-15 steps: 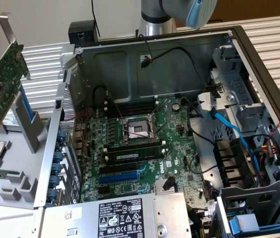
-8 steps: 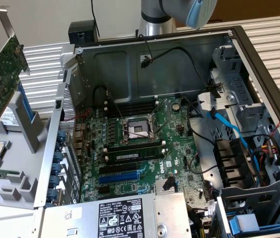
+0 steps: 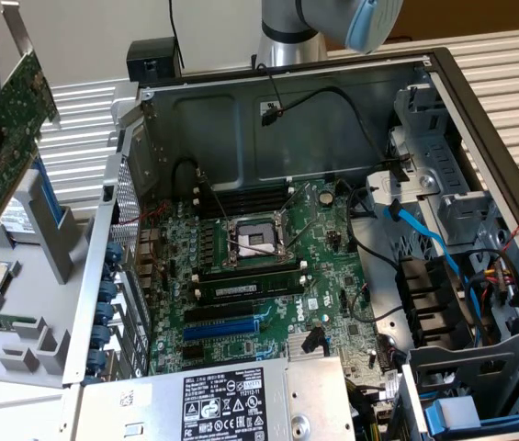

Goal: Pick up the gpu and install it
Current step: 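Pick up the gpu and move the gpu toward the slot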

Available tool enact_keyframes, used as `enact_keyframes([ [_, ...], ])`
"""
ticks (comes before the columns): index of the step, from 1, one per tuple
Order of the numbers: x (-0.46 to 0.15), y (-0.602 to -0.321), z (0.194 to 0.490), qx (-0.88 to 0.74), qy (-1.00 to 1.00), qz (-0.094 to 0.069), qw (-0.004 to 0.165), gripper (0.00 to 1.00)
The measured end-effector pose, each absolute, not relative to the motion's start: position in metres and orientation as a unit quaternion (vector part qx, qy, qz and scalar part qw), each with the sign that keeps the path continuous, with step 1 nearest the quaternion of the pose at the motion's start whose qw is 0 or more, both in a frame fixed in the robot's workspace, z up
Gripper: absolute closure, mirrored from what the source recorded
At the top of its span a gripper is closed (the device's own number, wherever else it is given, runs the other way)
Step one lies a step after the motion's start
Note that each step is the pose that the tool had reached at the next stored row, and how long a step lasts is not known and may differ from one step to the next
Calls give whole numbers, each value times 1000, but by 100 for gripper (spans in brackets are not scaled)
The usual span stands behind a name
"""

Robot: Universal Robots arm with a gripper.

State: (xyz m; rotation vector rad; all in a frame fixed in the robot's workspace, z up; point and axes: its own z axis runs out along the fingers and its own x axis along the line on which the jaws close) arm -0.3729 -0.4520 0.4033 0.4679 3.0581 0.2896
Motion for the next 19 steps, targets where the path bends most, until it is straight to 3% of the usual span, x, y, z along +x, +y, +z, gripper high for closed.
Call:
enact_keyframes([
  [19,-317,-452,430,152,984,91,5,73],
])
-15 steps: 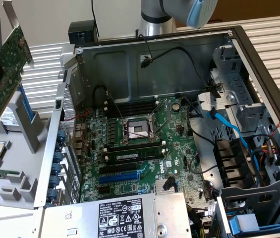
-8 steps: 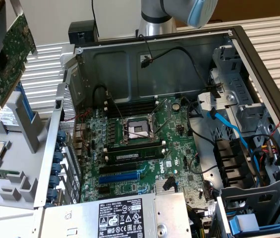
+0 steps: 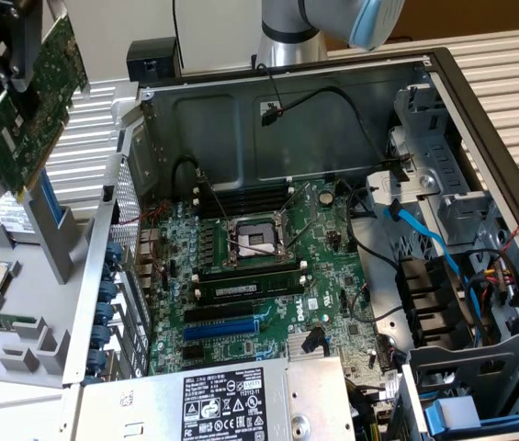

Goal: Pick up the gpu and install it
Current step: 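Pick up the gpu and move the gpu toward the slot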

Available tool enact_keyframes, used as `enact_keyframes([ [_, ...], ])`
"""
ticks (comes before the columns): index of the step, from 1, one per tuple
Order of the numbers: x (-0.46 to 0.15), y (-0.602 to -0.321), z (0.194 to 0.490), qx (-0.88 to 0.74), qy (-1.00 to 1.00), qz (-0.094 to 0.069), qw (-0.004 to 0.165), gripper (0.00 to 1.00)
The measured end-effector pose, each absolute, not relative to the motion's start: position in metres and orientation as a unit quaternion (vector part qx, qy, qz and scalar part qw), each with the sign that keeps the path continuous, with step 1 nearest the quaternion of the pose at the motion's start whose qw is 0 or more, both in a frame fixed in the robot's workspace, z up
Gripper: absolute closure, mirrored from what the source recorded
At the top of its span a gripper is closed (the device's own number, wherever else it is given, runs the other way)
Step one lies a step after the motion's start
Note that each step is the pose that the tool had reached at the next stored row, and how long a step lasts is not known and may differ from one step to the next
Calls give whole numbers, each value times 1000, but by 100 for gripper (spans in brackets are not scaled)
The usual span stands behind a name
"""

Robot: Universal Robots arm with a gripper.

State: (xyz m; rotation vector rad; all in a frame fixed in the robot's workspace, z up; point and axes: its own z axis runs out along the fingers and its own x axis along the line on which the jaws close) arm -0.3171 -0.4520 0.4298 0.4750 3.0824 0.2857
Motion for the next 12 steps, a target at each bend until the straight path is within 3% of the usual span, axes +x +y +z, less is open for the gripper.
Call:
enact_keyframes([
  [12,-272,-452,434,152,984,91,1,73],
])
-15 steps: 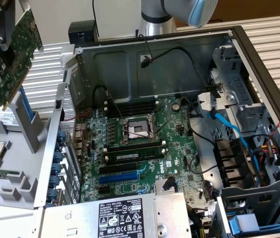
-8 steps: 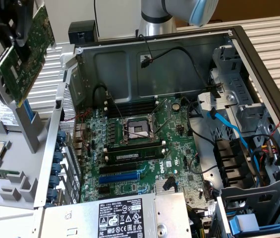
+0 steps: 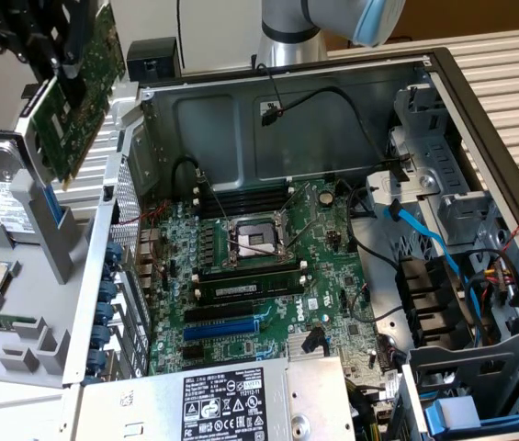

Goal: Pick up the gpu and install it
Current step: 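Pick up the gpu and move the gpu toward the slot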

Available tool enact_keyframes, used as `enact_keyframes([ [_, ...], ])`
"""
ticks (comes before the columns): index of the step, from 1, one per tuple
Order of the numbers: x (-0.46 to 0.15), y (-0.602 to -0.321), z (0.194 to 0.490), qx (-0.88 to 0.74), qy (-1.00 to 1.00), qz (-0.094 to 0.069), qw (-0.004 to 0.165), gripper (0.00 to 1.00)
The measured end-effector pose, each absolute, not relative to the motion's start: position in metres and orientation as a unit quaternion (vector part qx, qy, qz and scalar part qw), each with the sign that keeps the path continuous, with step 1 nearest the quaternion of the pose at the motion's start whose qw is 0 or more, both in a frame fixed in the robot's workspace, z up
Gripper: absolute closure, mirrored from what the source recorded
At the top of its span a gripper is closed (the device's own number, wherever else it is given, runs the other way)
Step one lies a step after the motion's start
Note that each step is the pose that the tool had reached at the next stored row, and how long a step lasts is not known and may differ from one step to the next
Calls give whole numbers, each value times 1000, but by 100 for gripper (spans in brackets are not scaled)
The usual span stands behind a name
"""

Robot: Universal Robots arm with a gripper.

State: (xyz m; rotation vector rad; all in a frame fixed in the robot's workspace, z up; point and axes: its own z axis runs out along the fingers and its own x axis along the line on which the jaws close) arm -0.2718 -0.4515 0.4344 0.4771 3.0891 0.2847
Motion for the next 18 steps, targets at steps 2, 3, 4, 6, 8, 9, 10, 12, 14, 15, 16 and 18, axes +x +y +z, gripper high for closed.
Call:
enact_keyframes([
  [2,-264,-452,435,152,984,91,1,73],
  [3,-260,-452,436,152,984,91,1,73],
  [4,-256,-451,436,152,984,91,0,73],
  [6,-248,-452,437,152,984,90,0,73],
  [8,-240,-451,438,152,984,90,-1,73],
  [9,-237,-451,439,152,984,90,-1,73],
  [10,-233,-451,439,152,984,90,-1,73],
  [12,-224,-451,441,152,984,90,-1,73],
  [14,-216,-451,441,152,984,90,-2,73],
  [15,-212,-451,442,152,984,90,-2,73],
  [16,-207,-451,442,152,984,90,-3,73],
  [18,-200,-451,442,152,984,90,-3,73],
])
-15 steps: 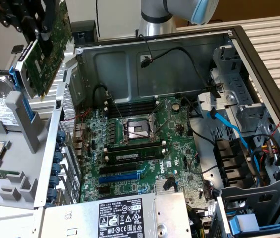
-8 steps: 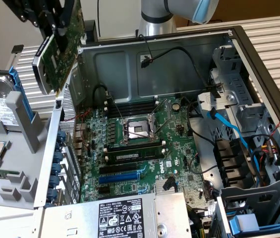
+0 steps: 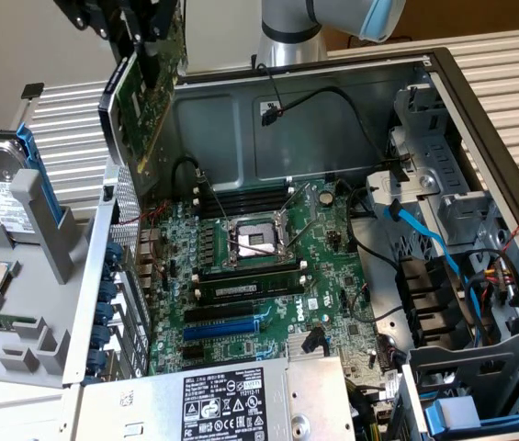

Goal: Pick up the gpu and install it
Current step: 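Pick up the gpu and move the gpu toward the slot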

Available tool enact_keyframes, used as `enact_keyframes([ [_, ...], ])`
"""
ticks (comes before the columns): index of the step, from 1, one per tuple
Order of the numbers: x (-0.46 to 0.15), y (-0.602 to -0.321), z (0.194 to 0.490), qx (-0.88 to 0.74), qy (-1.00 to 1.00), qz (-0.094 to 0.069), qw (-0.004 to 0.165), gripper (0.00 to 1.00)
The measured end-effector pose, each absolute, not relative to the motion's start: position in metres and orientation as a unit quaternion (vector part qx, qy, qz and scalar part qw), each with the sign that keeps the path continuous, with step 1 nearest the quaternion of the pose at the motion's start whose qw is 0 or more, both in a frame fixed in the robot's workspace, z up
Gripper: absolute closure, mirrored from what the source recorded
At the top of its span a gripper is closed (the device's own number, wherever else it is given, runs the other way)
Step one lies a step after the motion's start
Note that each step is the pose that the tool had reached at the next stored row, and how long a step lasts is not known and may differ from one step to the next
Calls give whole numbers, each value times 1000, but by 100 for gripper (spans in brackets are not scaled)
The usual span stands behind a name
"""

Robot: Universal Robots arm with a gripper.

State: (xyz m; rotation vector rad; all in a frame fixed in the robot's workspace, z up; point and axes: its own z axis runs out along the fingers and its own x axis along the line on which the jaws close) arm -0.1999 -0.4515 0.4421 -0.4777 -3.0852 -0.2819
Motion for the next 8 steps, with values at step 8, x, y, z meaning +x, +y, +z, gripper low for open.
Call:
enact_keyframes([
  [8,-170,-451,442,-152,-984,-89,5,73],
])
